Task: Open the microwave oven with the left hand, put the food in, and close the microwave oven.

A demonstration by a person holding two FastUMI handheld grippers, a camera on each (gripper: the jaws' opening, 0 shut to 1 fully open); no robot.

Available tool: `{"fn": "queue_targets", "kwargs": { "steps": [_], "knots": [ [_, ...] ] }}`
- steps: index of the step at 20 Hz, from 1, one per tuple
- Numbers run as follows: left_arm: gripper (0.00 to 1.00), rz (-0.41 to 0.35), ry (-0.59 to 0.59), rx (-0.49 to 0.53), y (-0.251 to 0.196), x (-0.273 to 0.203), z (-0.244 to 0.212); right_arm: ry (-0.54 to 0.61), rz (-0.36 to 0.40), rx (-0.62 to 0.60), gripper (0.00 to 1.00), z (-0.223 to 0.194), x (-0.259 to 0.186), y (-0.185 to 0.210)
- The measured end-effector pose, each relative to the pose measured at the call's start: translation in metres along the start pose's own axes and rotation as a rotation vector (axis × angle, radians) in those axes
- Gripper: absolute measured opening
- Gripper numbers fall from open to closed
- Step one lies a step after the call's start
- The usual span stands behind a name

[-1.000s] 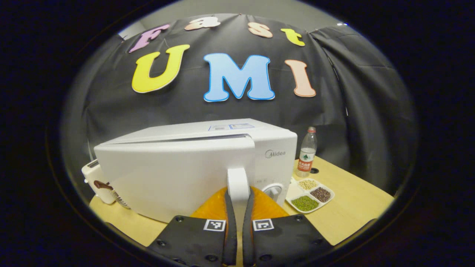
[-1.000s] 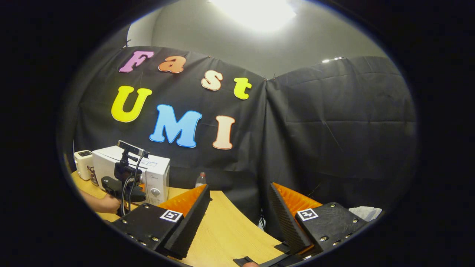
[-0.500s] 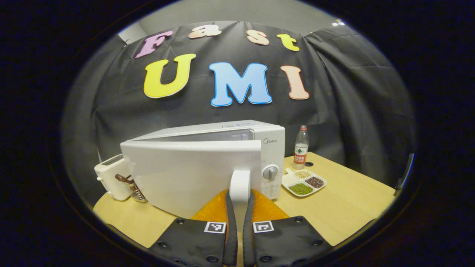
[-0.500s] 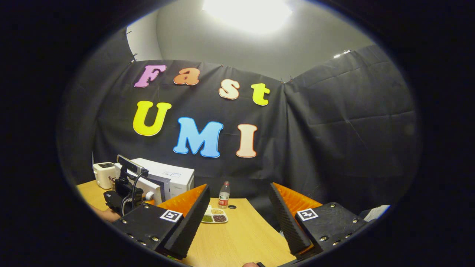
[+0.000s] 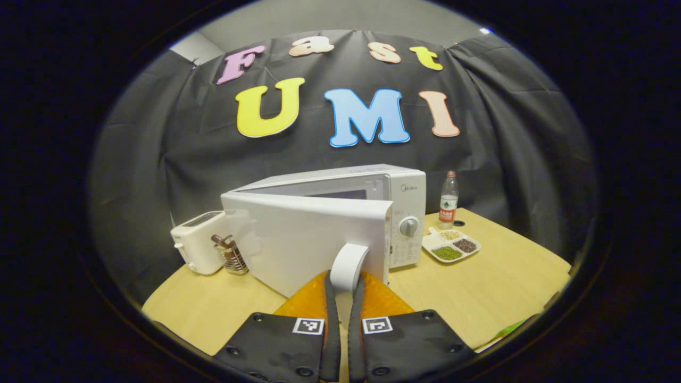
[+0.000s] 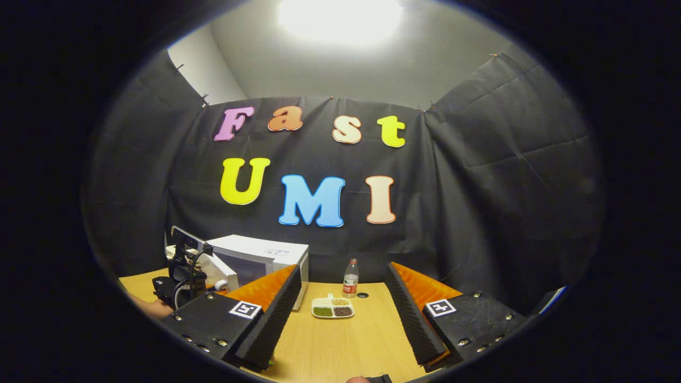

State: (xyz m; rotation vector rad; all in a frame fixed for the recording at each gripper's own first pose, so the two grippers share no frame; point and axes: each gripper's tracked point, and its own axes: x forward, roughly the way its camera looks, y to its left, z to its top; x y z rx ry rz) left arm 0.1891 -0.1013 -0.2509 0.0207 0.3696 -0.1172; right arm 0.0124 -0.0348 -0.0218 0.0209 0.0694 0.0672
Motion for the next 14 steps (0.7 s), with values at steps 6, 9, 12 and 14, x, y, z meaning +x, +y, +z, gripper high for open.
{"fn": "queue_targets", "kwargs": {
  "steps": [6,9,12,14],
  "knots": [
    [0.12,0.054,0.016,0.001,0.036,-0.035,-0.012,-0.047,0.092,0.016,0.96,0.015,-0.004,0.034],
    [0.12,0.060,0.020,-0.018,0.060,-0.054,-0.021,-0.035,0.111,0.015,0.96,0.012,-0.004,0.058],
    [0.16,0.036,0.013,-0.008,0.086,-0.072,-0.028,-0.043,0.113,0.018,0.96,0.017,0.000,0.085],
    [0.12,0.014,0.013,-0.001,0.104,-0.080,-0.033,-0.039,0.109,0.019,0.96,0.016,0.005,0.104]
  ]
}}
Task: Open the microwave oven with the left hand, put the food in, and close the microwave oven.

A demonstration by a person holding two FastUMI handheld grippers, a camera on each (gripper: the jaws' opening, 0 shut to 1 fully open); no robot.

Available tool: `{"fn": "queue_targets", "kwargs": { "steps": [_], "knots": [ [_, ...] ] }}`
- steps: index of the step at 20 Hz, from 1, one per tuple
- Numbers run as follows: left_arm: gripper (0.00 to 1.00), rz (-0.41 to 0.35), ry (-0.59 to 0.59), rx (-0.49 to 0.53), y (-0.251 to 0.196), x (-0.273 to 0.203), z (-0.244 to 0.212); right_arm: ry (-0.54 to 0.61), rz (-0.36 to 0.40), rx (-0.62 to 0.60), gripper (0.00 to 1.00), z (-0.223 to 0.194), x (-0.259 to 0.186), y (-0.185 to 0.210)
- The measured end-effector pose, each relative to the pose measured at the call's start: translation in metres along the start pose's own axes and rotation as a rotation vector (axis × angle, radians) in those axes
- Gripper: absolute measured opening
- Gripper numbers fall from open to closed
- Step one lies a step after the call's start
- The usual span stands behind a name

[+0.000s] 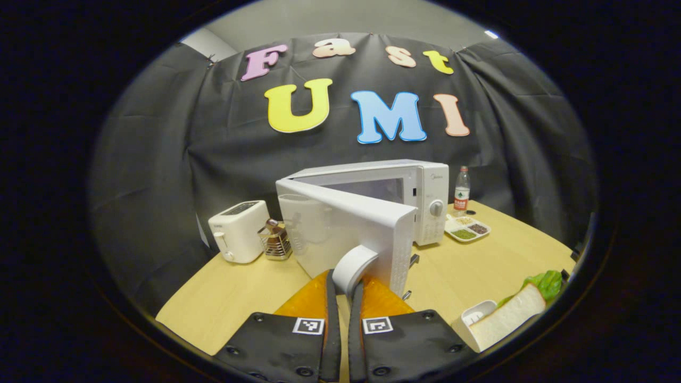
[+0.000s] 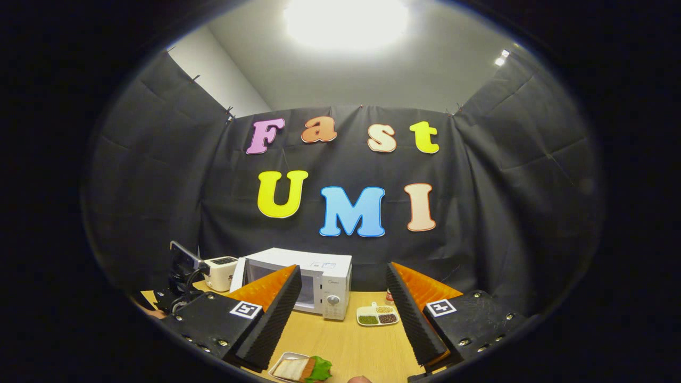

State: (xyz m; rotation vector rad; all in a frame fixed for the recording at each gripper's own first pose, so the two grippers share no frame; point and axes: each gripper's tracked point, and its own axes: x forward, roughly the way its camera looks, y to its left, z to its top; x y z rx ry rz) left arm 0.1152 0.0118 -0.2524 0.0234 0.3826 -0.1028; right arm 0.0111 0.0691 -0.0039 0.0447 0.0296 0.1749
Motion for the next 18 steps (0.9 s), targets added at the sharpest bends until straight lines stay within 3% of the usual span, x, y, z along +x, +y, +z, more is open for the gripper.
{"fn": "queue_targets", "kwargs": {
  "steps": [12,18],
  "knots": [
    [0.12,-0.091,-0.019,0.039,0.082,-0.024,-0.017,-0.013,-0.046,0.023,0.96,-0.002,0.012,0.094],
    [0.12,-0.056,-0.013,0.020,0.128,-0.030,-0.025,-0.004,-0.088,0.041,0.96,-0.006,0.013,0.110]
  ]
}}
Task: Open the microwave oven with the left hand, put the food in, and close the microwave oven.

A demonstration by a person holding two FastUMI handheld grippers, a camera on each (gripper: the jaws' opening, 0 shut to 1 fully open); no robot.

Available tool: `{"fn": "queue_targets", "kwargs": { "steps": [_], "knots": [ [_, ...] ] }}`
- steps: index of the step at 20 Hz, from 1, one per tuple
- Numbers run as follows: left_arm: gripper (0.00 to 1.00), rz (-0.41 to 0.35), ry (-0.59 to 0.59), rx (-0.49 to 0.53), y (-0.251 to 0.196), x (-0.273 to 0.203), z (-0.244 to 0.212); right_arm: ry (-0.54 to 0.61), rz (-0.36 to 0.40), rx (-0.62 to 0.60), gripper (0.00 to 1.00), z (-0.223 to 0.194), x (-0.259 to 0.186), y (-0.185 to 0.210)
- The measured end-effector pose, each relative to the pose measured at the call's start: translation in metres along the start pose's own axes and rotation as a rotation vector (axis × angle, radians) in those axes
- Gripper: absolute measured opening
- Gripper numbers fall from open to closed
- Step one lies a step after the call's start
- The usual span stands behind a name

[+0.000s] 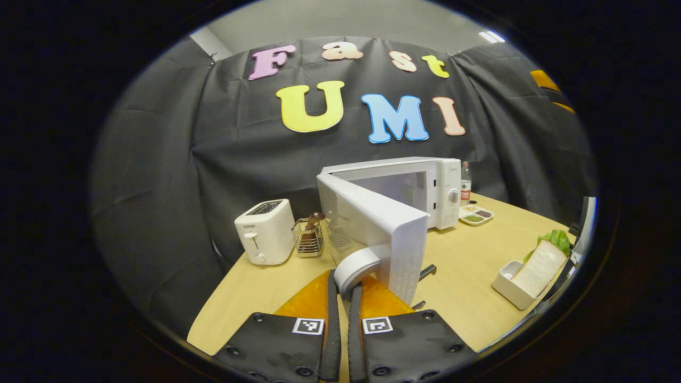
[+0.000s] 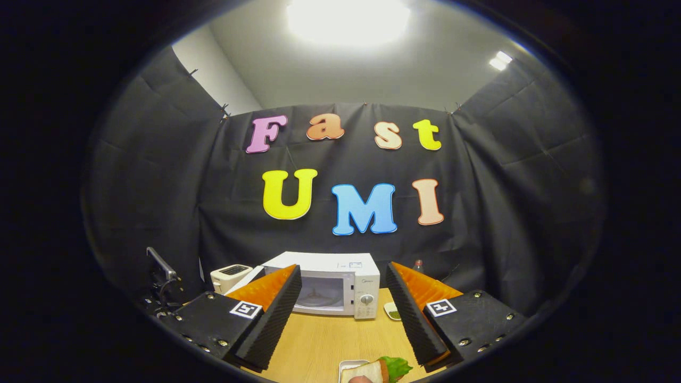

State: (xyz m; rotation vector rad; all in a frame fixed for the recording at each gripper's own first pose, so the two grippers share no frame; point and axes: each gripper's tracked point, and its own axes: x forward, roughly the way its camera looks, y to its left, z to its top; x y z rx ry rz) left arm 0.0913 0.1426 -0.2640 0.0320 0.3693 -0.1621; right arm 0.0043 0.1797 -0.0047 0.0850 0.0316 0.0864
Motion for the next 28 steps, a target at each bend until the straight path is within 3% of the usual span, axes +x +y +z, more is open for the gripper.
{"fn": "queue_targets", "kwargs": {
  "steps": [3,6,9,10,12,17,18,19,21,24,27,28],
  "knots": [
    [0.14,-0.010,0.016,-0.030,0.006,-0.005,-0.003,-0.002,-0.010,-0.004,0.96,0.001,-0.001,-0.001],
    [0.26,0.039,0.019,-0.042,0.012,-0.009,-0.005,0.005,-0.001,-0.008,0.96,0.000,0.000,-0.006],
    [0.65,0.096,-0.002,-0.075,0.017,-0.030,0.003,0.019,0.023,-0.009,0.96,-0.002,0.007,-0.015],
    [0.87,0.115,-0.009,-0.082,0.017,-0.040,0.007,0.024,0.032,-0.009,0.96,-0.003,0.008,-0.019],
    [1.00,0.148,-0.048,-0.078,0.018,-0.058,0.026,0.042,0.044,-0.002,0.96,-0.008,0.011,-0.028],
    [1.00,0.195,-0.179,-0.088,0.002,-0.102,0.095,0.142,0.077,0.057,0.96,-0.035,0.021,-0.056],
    [0.94,0.195,-0.201,-0.099,-0.005,-0.109,0.107,0.168,0.084,0.068,0.96,-0.043,0.024,-0.060],
    [0.98,0.195,-0.221,-0.107,-0.011,-0.114,0.119,0.205,0.095,0.076,0.96,-0.052,0.027,-0.065],
    [0.94,0.195,-0.261,-0.112,-0.022,-0.122,0.141,0.285,0.112,0.100,0.96,-0.078,0.028,-0.075],
    [1.00,0.199,-0.311,-0.108,-0.036,-0.134,0.169,0.399,0.144,0.139,0.96,-0.113,0.029,-0.081],
    [0.94,0.209,-0.343,-0.109,-0.048,-0.142,0.188,0.506,0.176,0.172,0.97,-0.146,0.027,-0.086],
    [0.98,0.215,-0.349,-0.109,-0.051,-0.146,0.191,0.545,0.184,0.182,0.97,-0.160,0.025,-0.087]
  ]
}}
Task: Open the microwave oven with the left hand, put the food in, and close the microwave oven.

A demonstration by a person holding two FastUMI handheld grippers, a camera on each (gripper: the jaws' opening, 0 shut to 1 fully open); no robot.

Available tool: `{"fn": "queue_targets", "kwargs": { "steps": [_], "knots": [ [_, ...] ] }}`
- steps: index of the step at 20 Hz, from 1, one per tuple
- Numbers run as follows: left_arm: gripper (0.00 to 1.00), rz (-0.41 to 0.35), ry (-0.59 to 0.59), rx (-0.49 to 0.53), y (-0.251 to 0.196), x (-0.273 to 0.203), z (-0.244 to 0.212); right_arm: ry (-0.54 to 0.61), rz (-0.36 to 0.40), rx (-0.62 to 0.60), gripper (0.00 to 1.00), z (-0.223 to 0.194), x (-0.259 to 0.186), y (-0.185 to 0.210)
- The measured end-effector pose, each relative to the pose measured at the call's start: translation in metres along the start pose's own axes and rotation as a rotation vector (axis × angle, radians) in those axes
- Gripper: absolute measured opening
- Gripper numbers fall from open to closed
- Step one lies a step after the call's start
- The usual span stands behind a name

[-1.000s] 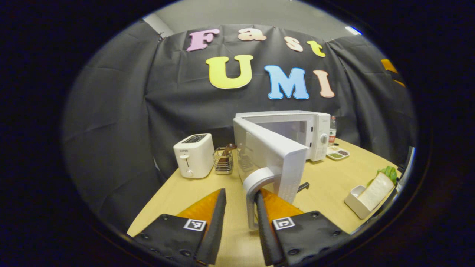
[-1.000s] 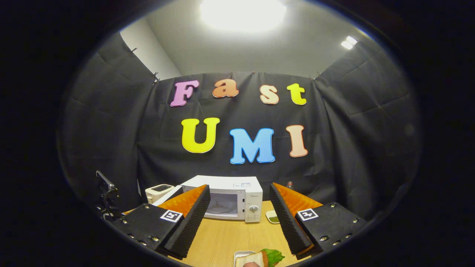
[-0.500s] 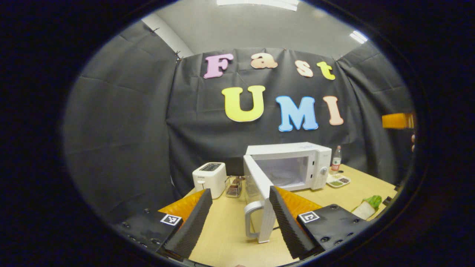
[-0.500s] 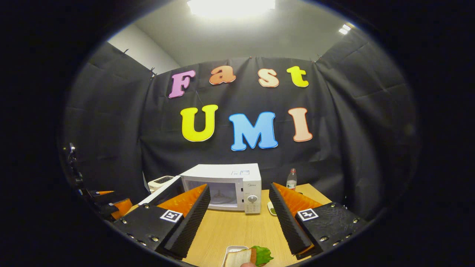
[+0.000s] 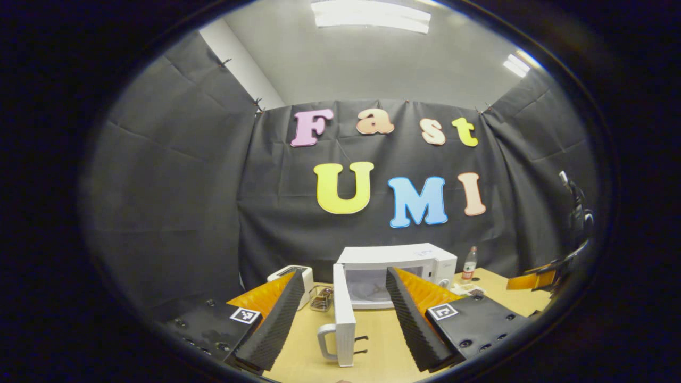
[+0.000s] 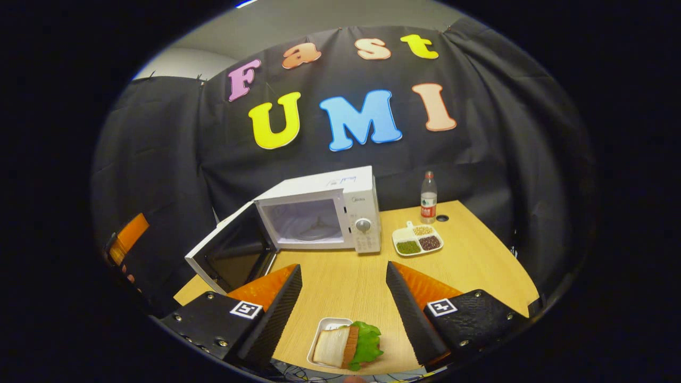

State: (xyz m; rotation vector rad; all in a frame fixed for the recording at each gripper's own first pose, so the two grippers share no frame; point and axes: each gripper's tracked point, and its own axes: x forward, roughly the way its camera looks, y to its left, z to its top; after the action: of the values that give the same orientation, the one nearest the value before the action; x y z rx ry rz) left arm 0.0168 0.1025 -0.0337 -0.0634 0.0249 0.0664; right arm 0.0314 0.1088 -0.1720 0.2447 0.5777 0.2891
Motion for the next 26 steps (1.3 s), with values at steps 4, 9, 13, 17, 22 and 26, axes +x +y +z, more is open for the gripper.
{"fn": "queue_targets", "kwargs": {
  "steps": [4,9,13,17,22,26],
  "knots": [
    [0.98,0.022,-0.023,0.019,-0.004,-0.006,0.014,0.145,0.032,0.039,0.96,-0.040,0.015,-0.014],
    [0.98,0.052,-0.035,0.035,-0.009,-0.010,0.020,0.308,0.071,0.094,0.96,-0.090,0.024,-0.024],
    [0.98,0.068,-0.039,0.054,-0.019,-0.012,0.023,0.418,0.106,0.176,0.97,-0.119,0.025,-0.029],
    [1.00,0.077,-0.045,0.059,-0.033,-0.013,0.026,0.533,0.156,0.287,0.97,-0.148,0.019,-0.021],
    [1.00,0.087,-0.057,0.072,-0.048,-0.017,0.035,0.633,0.202,0.400,0.88,-0.172,0.013,-0.009],
    [1.00,0.103,-0.066,0.095,-0.056,-0.027,0.040,0.672,0.254,0.503,0.59,-0.173,0.010,0.004]
  ]
}}
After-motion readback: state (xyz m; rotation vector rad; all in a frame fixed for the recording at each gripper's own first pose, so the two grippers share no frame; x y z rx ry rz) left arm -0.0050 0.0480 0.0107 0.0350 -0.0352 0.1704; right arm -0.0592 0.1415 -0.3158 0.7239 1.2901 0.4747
